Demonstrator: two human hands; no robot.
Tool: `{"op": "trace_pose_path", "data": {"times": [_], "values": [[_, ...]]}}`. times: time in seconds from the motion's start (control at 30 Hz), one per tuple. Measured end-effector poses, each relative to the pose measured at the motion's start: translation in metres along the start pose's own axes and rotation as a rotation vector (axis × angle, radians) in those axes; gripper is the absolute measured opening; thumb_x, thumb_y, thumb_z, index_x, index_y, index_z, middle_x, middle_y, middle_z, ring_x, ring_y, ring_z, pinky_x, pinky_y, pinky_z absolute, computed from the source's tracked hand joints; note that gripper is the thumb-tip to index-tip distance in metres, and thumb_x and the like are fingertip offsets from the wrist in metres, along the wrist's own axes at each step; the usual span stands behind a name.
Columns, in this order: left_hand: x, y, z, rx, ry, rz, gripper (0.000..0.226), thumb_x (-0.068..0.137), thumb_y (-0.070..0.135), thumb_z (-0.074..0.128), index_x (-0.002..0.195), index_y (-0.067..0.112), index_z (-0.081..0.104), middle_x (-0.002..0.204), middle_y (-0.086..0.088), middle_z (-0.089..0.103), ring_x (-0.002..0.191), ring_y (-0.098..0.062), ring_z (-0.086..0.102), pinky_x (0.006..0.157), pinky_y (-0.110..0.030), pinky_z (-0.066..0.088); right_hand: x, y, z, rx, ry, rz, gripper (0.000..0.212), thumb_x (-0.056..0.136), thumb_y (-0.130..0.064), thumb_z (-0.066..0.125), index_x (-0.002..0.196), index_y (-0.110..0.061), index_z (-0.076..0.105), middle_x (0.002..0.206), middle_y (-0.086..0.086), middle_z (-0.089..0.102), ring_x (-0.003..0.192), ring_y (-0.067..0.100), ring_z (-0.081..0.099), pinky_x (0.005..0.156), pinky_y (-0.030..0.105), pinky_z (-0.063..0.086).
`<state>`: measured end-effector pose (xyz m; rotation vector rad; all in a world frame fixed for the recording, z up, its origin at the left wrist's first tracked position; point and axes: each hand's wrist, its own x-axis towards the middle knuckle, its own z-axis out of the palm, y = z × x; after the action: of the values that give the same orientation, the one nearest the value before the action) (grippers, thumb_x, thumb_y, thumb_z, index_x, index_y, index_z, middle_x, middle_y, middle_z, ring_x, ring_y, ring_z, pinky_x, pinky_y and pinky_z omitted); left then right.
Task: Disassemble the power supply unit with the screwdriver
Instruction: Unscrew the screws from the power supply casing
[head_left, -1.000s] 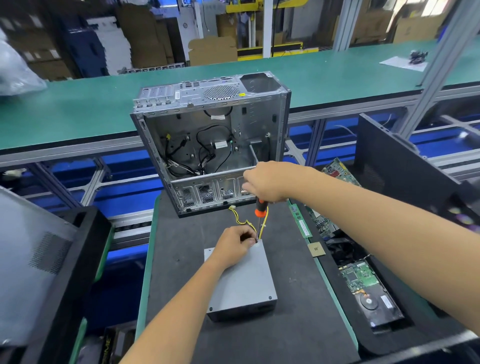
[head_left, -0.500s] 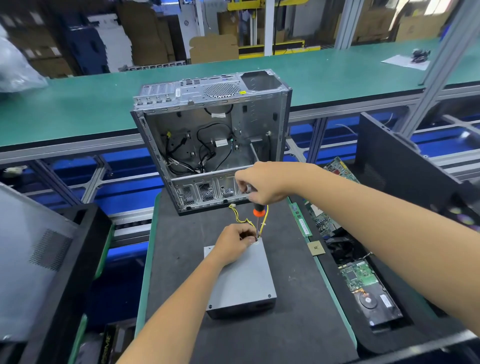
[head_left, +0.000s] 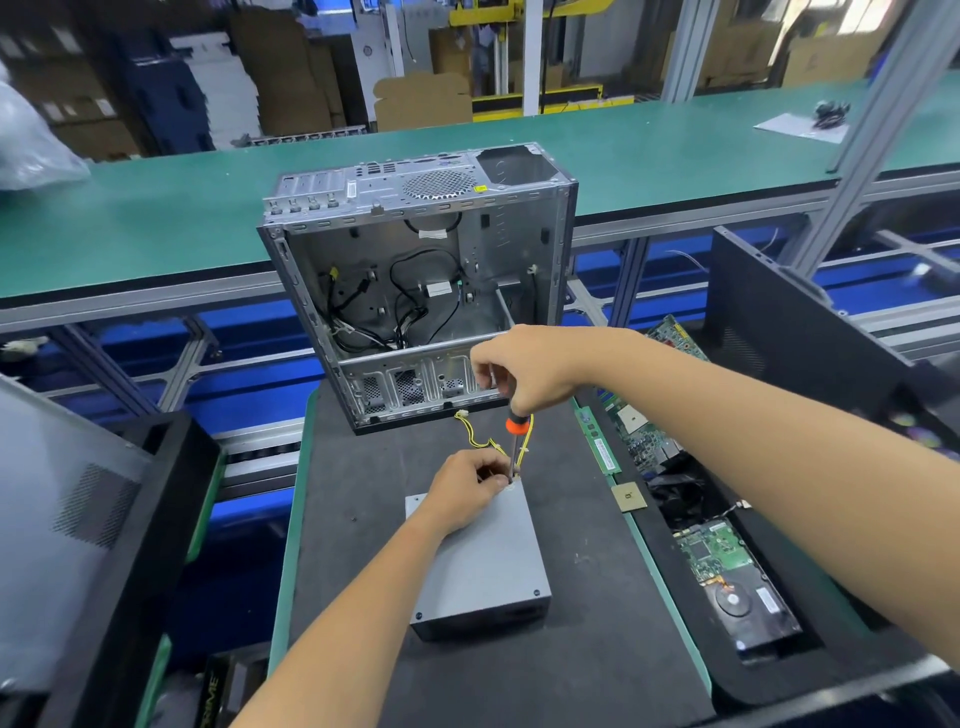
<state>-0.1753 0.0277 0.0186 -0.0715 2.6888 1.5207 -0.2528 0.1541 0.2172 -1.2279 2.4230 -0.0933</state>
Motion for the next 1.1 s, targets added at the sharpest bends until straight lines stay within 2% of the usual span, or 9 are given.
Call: {"op": "trace_pose_path", "data": {"times": [0.1,0.17,0.27,0.4,0.53,0.6,0.77,0.93,1.1], "values": [[0.001,0.000,0.000,0.004,-0.006,0.000,0.024,0.085,0.001,0.062,0.075,0.022,0.067,0.080,0.009,0.067,0.073,-0.007,0.055,0.080,-0.031,0.046,0.002,-0.001,0.002,0.027,0.050,0.083,0.010,0.091,-0.020,0.052,0.096,-0.011,0.053,0.077,0.003,0.057,0.057,0.019,0.061,0.054,0.032,0.048],[0.001,0.000,0.000,0.014,-0.012,-0.012,0.024,0.085,0.002,0.062,0.075,0.024,0.067,0.079,0.015,0.066,0.075,-0.008,0.056,0.083,-0.034,0.047,0.003,-0.004,0.005,-0.172,0.084,0.099,0.015,0.098,-0.018,0.043,0.093,-0.009,0.054,0.075,0.005,0.056,0.053,0.022,0.057,0.050,0.031,0.046],[0.002,-0.002,-0.001,0.030,-0.024,-0.021,0.021,0.085,0.004,0.061,0.077,0.022,0.069,0.082,0.015,0.068,0.078,-0.009,0.057,0.086,-0.038,0.048,0.005,-0.004,0.005,-0.124,0.107,0.025,0.006,0.092,-0.014,0.050,0.096,-0.011,0.053,0.079,0.001,0.056,0.069,0.022,0.055,0.058,0.031,0.045],[0.002,-0.001,-0.001,0.048,-0.035,-0.017,0.022,0.085,0.005,0.061,0.076,0.025,0.068,0.084,0.016,0.068,0.077,-0.008,0.057,0.087,-0.040,0.049,0.004,-0.005,0.003,-0.004,0.044,-0.020,0.024,0.076,-0.013,0.067,0.098,-0.012,0.058,0.083,-0.002,0.058,0.073,0.017,0.053,0.066,0.034,0.048],[0.001,0.000,-0.002,0.079,-0.047,-0.012,0.032,0.085,0.005,0.059,0.070,0.033,0.063,0.087,0.014,0.069,0.084,-0.015,0.060,0.088,-0.043,0.049,0.010,-0.003,0.007,-0.088,0.071,0.057,0.018,0.092,-0.027,0.046,0.087,-0.010,0.049,0.074,0.011,0.066,0.050,0.022,0.064,0.049,0.028,0.047],[0.001,0.001,-0.003,0.102,-0.049,-0.014,0.034,0.085,0.006,0.058,0.069,0.035,0.060,0.088,0.013,0.069,0.086,-0.016,0.061,0.088,-0.044,0.049,0.013,-0.002,0.008,-0.103,0.072,0.049,0.015,0.093,-0.023,0.044,0.081,-0.013,0.045,0.076,0.010,0.063,0.056,0.026,0.066,0.050,0.029,0.045],[0.001,0.003,-0.002,0.163,-0.063,-0.013,0.022,0.085,0.009,0.055,0.075,0.029,0.059,0.089,0.009,0.067,0.088,-0.019,0.058,0.088,-0.045,0.048,0.009,-0.003,0.005,-0.013,0.050,-0.003,0.022,0.075,-0.016,0.066,0.090,-0.015,0.049,0.083,0.001,0.057,0.069,0.020,0.049,0.064,0.036,0.046],[0.001,0.004,-0.003,0.173,-0.068,-0.001,0.028,0.084,0.008,0.054,0.072,0.034,0.055,0.089,0.014,0.066,0.083,-0.014,0.056,0.088,-0.043,0.048,0.011,-0.004,0.008,-0.087,0.063,0.082,0.009,0.092,-0.015,0.041,0.090,-0.010,0.047,0.078,0.011,0.059,0.055,0.029,0.066,0.053,0.035,0.054],[0.001,0.003,-0.004,0.155,-0.082,0.008,0.012,0.082,0.013,0.058,0.076,0.023,0.057,0.089,0.008,0.066,0.085,-0.017,0.059,0.086,-0.042,0.049,0.009,-0.005,0.002,-0.010,0.059,-0.020,0.027,0.079,-0.008,0.066,0.102,-0.012,0.053,0.087,-0.001,0.057,0.072,0.015,0.050,0.058,0.026,0.042]]}}
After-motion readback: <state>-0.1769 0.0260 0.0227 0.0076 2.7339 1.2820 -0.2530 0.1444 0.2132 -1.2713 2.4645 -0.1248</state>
